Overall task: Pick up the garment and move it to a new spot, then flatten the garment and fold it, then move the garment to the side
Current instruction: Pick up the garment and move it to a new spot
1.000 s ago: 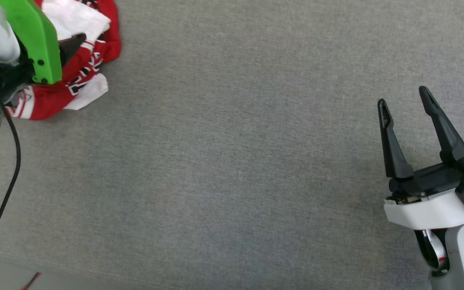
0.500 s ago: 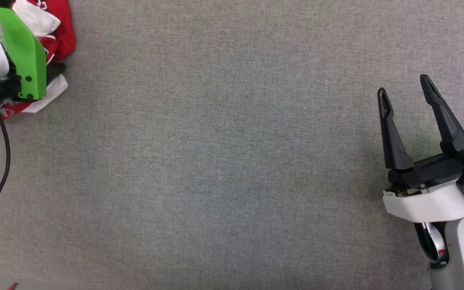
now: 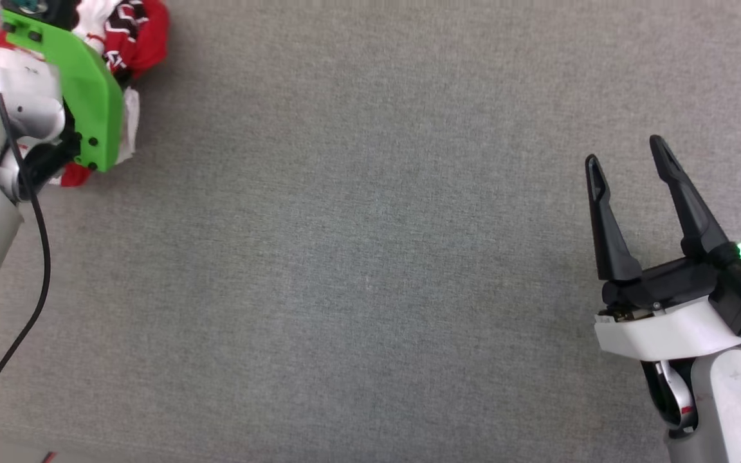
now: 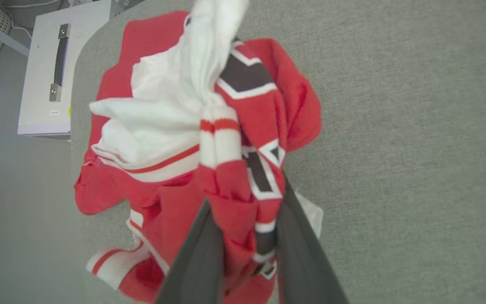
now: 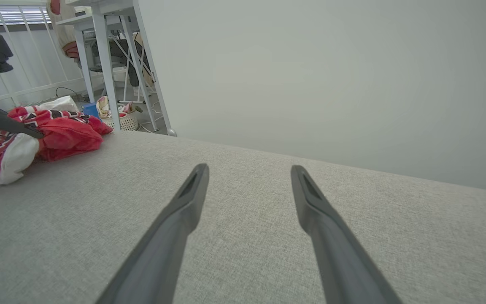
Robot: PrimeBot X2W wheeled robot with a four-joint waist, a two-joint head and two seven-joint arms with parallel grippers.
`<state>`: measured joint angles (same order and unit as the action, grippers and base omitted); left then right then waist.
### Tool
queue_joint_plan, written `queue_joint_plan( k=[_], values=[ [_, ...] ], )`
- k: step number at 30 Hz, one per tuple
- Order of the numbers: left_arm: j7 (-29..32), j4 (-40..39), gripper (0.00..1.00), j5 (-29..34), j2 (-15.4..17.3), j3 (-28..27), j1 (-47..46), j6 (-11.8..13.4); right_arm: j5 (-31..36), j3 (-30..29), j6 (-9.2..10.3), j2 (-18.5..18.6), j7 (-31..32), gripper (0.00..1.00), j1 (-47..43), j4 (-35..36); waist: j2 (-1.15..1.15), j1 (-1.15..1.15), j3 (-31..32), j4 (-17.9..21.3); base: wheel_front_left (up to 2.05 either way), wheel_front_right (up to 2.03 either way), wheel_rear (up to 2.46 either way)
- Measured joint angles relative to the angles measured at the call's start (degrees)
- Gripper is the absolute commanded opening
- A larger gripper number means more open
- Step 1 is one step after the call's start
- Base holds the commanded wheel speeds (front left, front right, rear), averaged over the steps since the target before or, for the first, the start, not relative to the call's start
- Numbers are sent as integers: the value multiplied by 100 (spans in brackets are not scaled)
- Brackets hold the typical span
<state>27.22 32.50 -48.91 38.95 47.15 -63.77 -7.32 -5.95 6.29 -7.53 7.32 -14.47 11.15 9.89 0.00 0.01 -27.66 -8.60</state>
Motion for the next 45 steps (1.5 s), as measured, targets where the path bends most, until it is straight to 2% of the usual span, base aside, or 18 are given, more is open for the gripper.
queue_joint_plan(
  k=[5,8,18,28,34,38,41,42,43,44,45],
  values=[
    [-377,-524,0,115,13,334,-34,0,-32,-4,0,-96,0,100,-133,-43,0,0,355,-23,0,0,0],
    [-589,-779,0,263,-121,508,-108,0,-40,-26,0,-136,0,100,-199,-57,0,0,551,-14,0,0,0],
    [-1177,-1233,0,706,-1317,1230,-126,0,-43,-265,0,-282,0,100,-345,-47,0,-1,915,357,0,0,0],
    [-1616,-760,0,778,-2705,2340,175,0,-48,-687,0,-365,0,100,-437,30,0,-1,937,869,0,0,0],
    [-1544,-439,0,914,-3131,2605,770,0,-48,-705,0,-403,0,100,-436,44,0,-1,804,1061,0,0,0],
    [-1134,-573,0,1456,-3261,2579,1374,7,-48,-687,0,-416,0,100,-435,40,0,-1,719,1158,0,0,0],
    [-1080,-711,0,1549,-3311,2530,1569,10,-48,-691,0,-426,0,100,-435,25,0,-1,690,1201,0,0,0],
    [-1115,-717,29,1564,-3320,2532,1583,10,-48,-702,0,-428,0,100,-435,15,0,-1,696,1200,0,0,0],
    [-1171,-712,78,1561,-3322,2537,1589,10,-48,-711,0,-428,0,100,-435,7,0,-1,706,1195,0,0,0],
    [-1293,-700,100,1559,-3322,2548,1589,9,-47,-720,0,-430,0,100,-436,-9,0,-1,725,1185,0,0,0],
    [-1427,-688,100,1559,-3333,2573,1592,2,-47,-726,0,-428,0,100,-436,-30,0,-1,751,1172,0,0,0]
  ],
)
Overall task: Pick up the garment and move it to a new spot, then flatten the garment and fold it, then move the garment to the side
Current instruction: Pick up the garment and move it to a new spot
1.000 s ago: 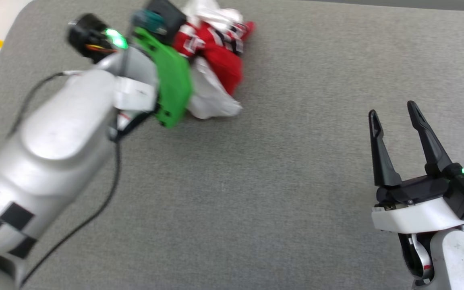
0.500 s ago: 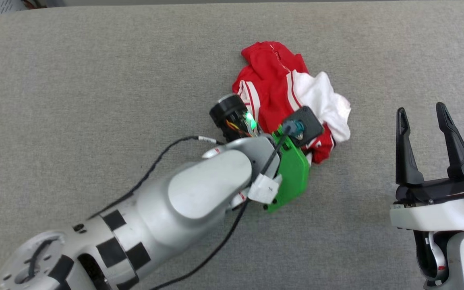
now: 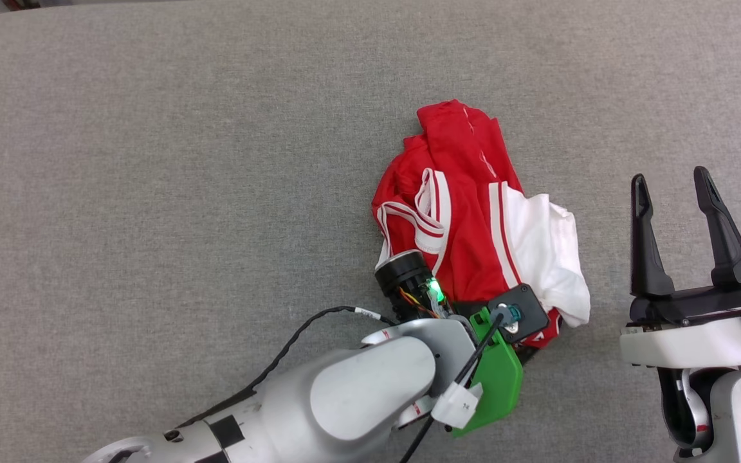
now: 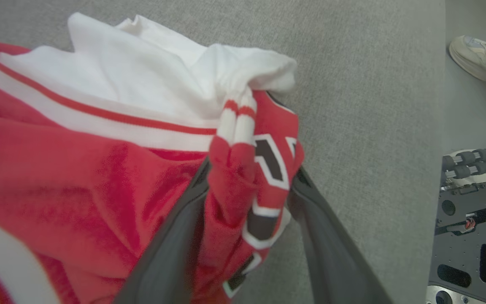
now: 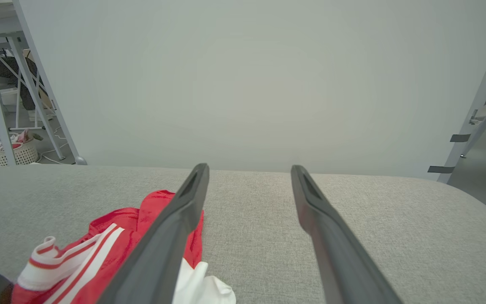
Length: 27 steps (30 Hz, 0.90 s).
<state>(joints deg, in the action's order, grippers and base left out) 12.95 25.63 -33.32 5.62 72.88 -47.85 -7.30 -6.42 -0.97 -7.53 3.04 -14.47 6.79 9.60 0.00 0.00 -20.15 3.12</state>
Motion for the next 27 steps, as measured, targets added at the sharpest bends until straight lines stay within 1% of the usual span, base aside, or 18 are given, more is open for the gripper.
queue_joint_plan(
  k=[6,9,11,15,18,21,24,27],
  values=[
    [-943,131,100,-113,-49,26,-43,-2,1,-32,0,-5,0,100,-96,-64,0,0,265,-96,0,0,0],
    [-1360,100,100,-191,-51,-196,-46,21,0,-58,0,-7,0,100,-233,-87,0,0,438,-157,0,0,0],
    [-1566,29,100,-226,-37,-343,-42,110,0,-77,0,-5,0,100,-303,-91,0,0,550,-202,0,0,0],
    [-2020,-201,100,-249,119,-725,-34,483,0,-104,0,-7,0,100,-419,-100,0,0,767,-305,0,0,0],
    [-2402,-327,100,-256,399,-1089,-10,868,0,-122,0,-8,0,100,-492,-105,0,0,908,-382,0,0,0],
    [-2687,-519,100,-234,745,-1579,153,1329,1,-133,0,-8,0,100,-567,-100,0,0,1036,-453,0,0,0],
    [-2761,-769,100,-191,1049,-2078,505,1637,10,-142,0,-9,0,100,-621,-82,0,0,1137,-507,0,0,0],
    [-2762,-1201,100,44,1277,-2679,1007,1908,18,-144,0,-11,0,100,-688,-70,0,0,1224,-549,0,0,0]
  ],
)
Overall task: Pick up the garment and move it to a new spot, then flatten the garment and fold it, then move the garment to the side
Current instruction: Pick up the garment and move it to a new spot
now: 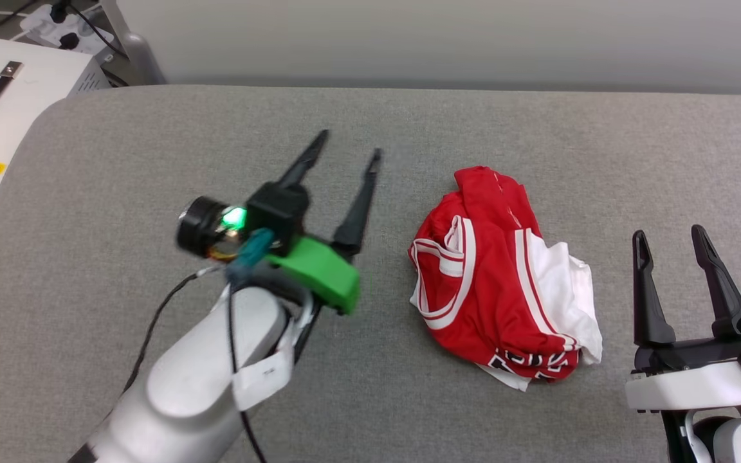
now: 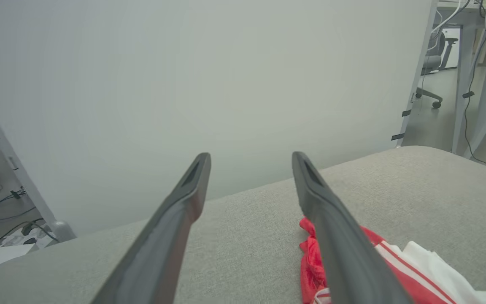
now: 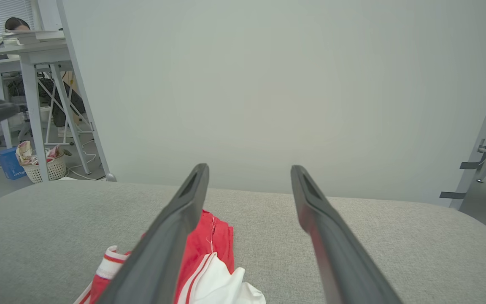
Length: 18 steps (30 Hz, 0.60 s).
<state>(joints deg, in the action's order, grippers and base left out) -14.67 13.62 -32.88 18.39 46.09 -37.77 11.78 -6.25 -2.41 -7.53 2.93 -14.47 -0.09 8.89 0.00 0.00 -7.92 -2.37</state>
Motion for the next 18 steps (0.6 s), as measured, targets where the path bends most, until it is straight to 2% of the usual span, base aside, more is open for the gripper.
queue_joint_plan(
  k=[3,8,13,18],
  values=[
    [0,-414,100,326,160,-880,815,255,1,-8,0,-2,0,100,-81,12,0,0,109,-43,0,0,0],
    [0,-868,100,697,114,-1894,1860,291,-8,37,0,-4,0,100,-153,-10,0,0,246,-53,0,0,0],
    [0,-1020,100,1089,-145,-2582,2758,15,-43,40,0,-5,0,100,-281,-93,0,0,392,-49,0,0,0],
    [0,-1048,100,1484,-409,-3038,3247,-299,-191,-29,0,-5,0,100,-402,-230,0,0,510,-46,0,0,0]
  ],
)
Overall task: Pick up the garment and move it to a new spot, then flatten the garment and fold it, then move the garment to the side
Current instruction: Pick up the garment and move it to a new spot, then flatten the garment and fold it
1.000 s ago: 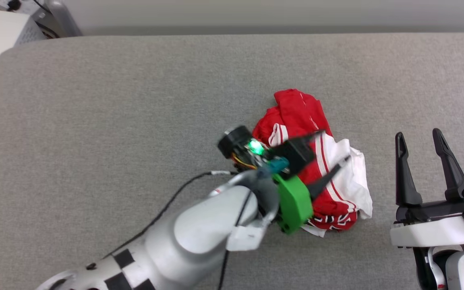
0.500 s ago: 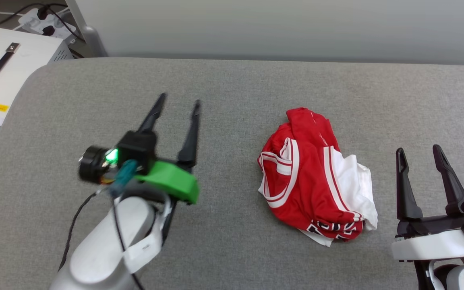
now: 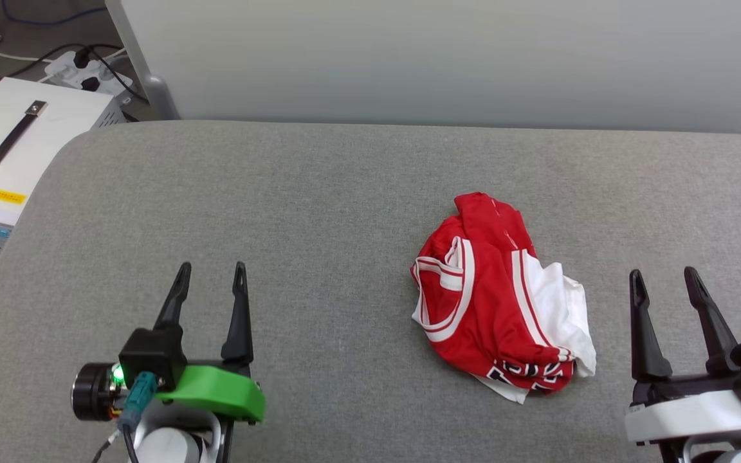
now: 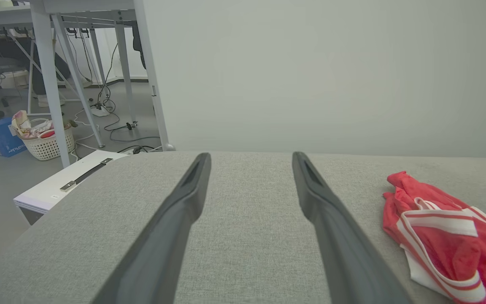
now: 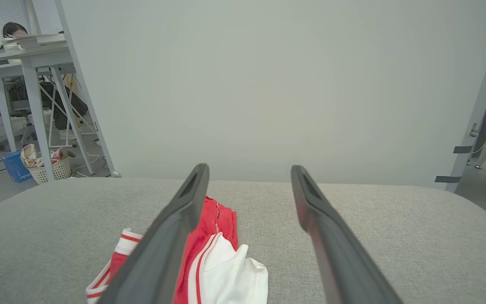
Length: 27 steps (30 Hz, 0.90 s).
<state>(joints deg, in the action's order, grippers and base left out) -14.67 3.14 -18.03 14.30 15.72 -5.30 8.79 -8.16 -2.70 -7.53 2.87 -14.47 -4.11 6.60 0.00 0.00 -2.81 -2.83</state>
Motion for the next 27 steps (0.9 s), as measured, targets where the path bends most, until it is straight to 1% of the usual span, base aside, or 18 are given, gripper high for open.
queue_joint_plan(
  k=[6,15,20,27],
  values=[
    [0,12,100,344,-327,-393,385,-364,-141,-55,0,0,0,100,-207,-248,0,0,127,-3,0,0,0],
    [0,167,100,684,-684,-794,656,-758,-214,-37,0,-1,0,100,-386,-555,0,0,220,-17,0,0,0],
    [0,213,100,861,-804,-957,669,-903,-214,-30,0,-1,0,100,-411,-631,0,0,204,-42,0,0,0],
    [0,272,100,999,-912,-1120,671,-1016,-165,-30,0,5,0,100,-410,-625,0,0,194,-65,0,0,0]
  ],
)
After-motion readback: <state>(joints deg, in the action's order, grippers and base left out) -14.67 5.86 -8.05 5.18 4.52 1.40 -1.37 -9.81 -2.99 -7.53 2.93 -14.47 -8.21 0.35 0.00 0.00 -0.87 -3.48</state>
